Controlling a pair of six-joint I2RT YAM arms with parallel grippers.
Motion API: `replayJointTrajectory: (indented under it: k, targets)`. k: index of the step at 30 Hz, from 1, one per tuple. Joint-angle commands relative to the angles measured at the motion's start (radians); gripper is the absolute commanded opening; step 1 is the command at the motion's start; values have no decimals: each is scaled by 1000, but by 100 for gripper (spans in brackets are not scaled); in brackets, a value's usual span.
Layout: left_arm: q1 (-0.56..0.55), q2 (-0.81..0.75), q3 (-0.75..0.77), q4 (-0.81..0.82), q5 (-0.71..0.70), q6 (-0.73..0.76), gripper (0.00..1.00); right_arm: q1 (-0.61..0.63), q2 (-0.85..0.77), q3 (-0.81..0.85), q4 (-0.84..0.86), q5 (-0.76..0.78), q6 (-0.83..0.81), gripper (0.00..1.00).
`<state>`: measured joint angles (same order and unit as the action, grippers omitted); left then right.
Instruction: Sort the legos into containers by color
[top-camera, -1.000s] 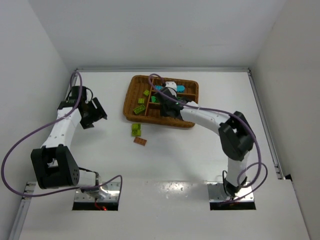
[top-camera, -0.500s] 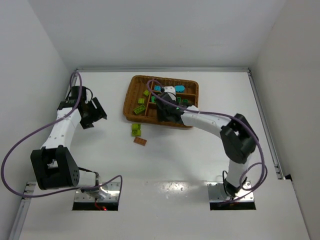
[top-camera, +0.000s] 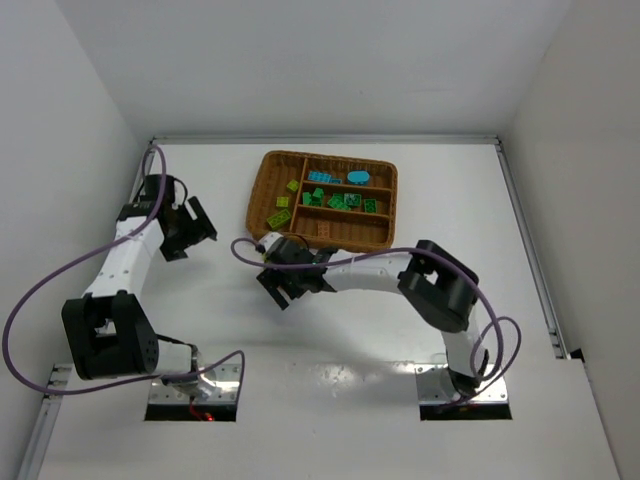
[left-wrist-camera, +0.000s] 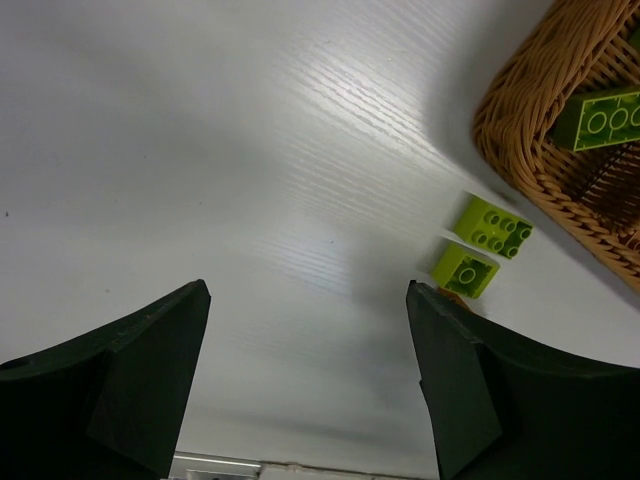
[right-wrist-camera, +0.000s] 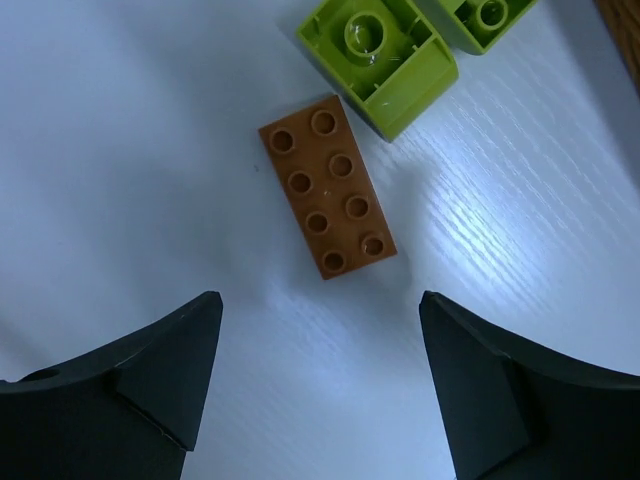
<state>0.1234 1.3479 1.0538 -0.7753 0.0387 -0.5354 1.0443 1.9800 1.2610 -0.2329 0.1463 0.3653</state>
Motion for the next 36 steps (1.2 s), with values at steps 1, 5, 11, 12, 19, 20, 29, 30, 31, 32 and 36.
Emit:
replayJointTrajectory:
  k: [1, 5, 11, 12, 19, 20, 29, 30, 31, 32, 36]
  targets:
    - [-7, -23, -11, 16, 21, -6, 89, -12, 43, 84, 59, -2, -57, 79]
    - [-7, -23, -11, 16, 30, -6, 90, -12, 92, 103, 89, 62, -57, 74]
    - [-7, -23, -11, 16, 30, -6, 90, -12, 140, 126, 133, 102, -39, 59]
    - [-7, -23, -11, 16, 30, -6, 90, -12, 152, 126, 123, 102, -39, 56]
    - [-7, -23, -2, 16, 20, -6, 90, -3, -16, 0, 132, 142, -10, 26]
    - [-27, -23, -2, 16, 10, 3, 90, -3, -51, -20, 132, 160, 10, 26]
    - [-228, 43, -2, 16, -100, -46, 90, -151, -317, -150, -8, 299, 133, 26]
    - [-264, 43, -2, 25, -114, -61, 90, -174, -317, -138, -28, 299, 142, 26]
    - [-281, 59, -2, 25, -125, -75, 90, -197, -317, -138, -28, 288, 142, 26]
    - [-315, 71, -2, 25, -125, -75, 90, -240, -317, -124, -28, 276, 153, 26]
    - [-398, 91, -2, 56, -125, -113, 90, -337, -256, -28, -39, 210, 172, 28]
